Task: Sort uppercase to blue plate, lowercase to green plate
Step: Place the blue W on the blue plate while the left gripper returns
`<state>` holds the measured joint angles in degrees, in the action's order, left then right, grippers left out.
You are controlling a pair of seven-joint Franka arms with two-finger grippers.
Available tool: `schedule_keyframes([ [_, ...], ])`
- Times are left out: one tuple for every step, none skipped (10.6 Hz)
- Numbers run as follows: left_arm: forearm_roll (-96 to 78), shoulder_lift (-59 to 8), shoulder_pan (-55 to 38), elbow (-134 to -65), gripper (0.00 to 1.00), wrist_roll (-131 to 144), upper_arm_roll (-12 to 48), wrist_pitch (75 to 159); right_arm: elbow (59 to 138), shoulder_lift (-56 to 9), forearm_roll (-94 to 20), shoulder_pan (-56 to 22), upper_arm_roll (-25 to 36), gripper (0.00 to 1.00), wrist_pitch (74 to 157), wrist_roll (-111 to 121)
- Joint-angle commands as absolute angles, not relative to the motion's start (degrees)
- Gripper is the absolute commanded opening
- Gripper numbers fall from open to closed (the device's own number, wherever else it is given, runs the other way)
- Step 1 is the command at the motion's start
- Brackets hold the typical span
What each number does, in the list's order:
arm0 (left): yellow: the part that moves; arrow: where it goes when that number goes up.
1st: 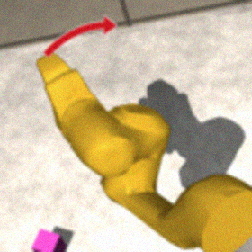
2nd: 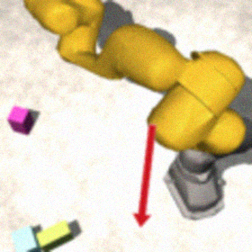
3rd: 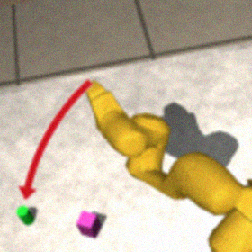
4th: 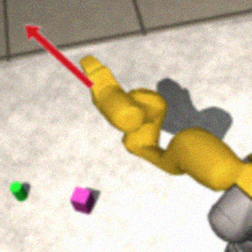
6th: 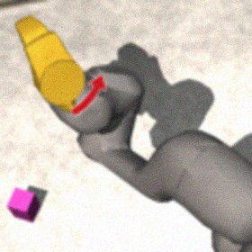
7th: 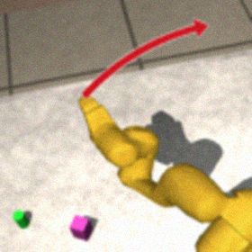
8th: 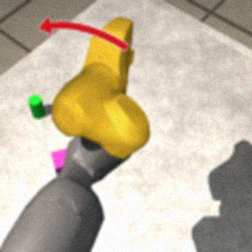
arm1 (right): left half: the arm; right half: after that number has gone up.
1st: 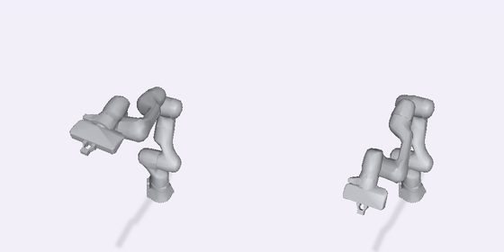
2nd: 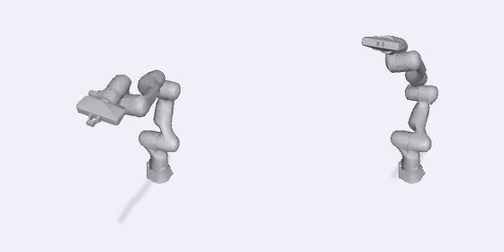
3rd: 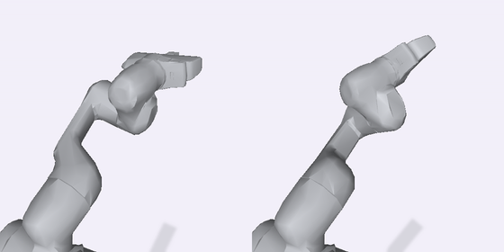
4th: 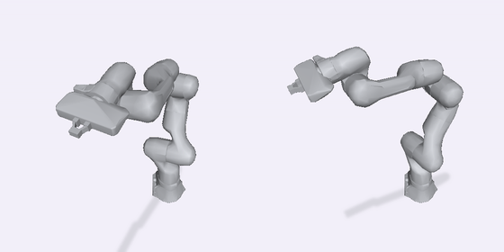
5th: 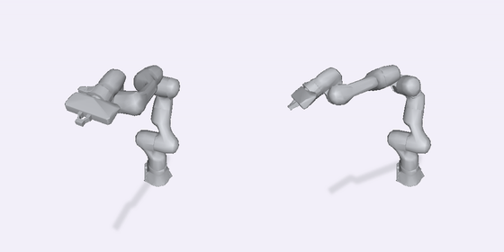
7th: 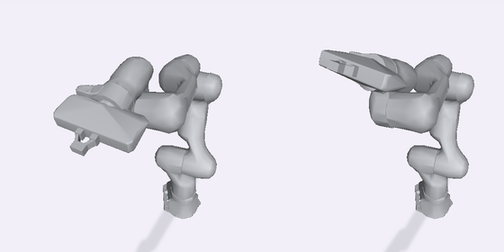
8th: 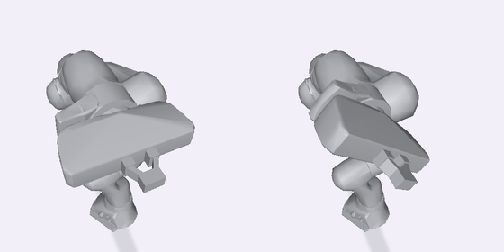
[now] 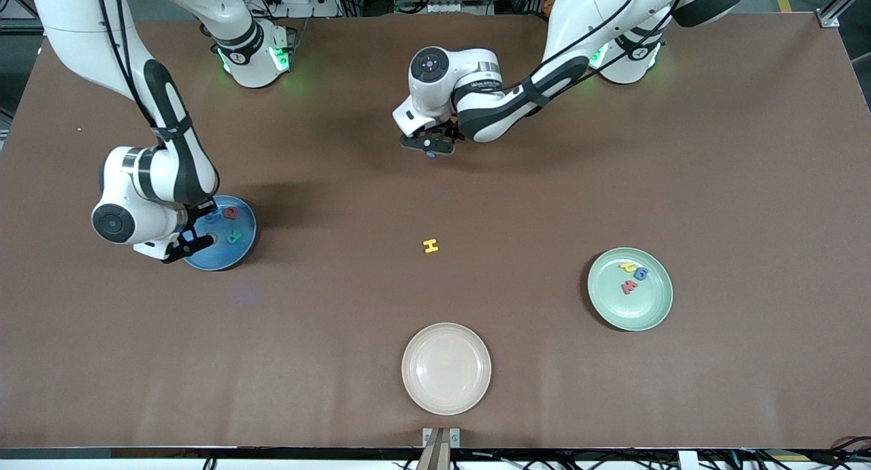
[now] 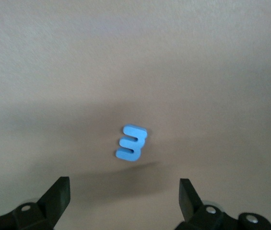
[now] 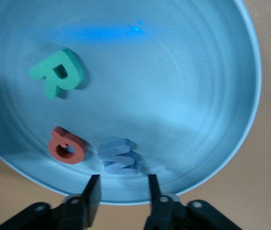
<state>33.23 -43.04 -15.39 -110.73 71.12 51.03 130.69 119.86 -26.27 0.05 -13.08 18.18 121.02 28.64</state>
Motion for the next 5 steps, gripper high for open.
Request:
schedule_keyframes([
  [38.82, -44.2, -16.61, -111.88, 1.0, 75.92, 50.27, 133.06, 119.71, -25.58, -0.09, -13.09, 17.67, 0.85, 121.38, 28.56],
  [40.85, -44.73, -16.79, -112.23, 1.0, 76.37, 49.66, 134.2, 118.66, -25.32, -0.26, -13.1, 17.58, 0.88, 121.2, 28.48],
  [42.44, -45.08, -17.4, -112.24, 1.0, 76.38, 48.7, 134.9, 116.74, -25.14, -1.57, -13.27, 17.4, 0.9, 120.59, 28.13],
  [44.54, -45.26, -17.66, -112.24, 1.0, 76.38, 48.26, 135.52, 115.33, -24.88, -2.97, -14.14, 17.23, 0.9, 119.89, 25.69],
  [46.04, -45.52, -17.84, -112.24, 1.0, 76.38, 48.08, 135.88, 112.53, -24.35, -3.16, -14.5, 17.14, 0.9, 116.49, 21.49],
])
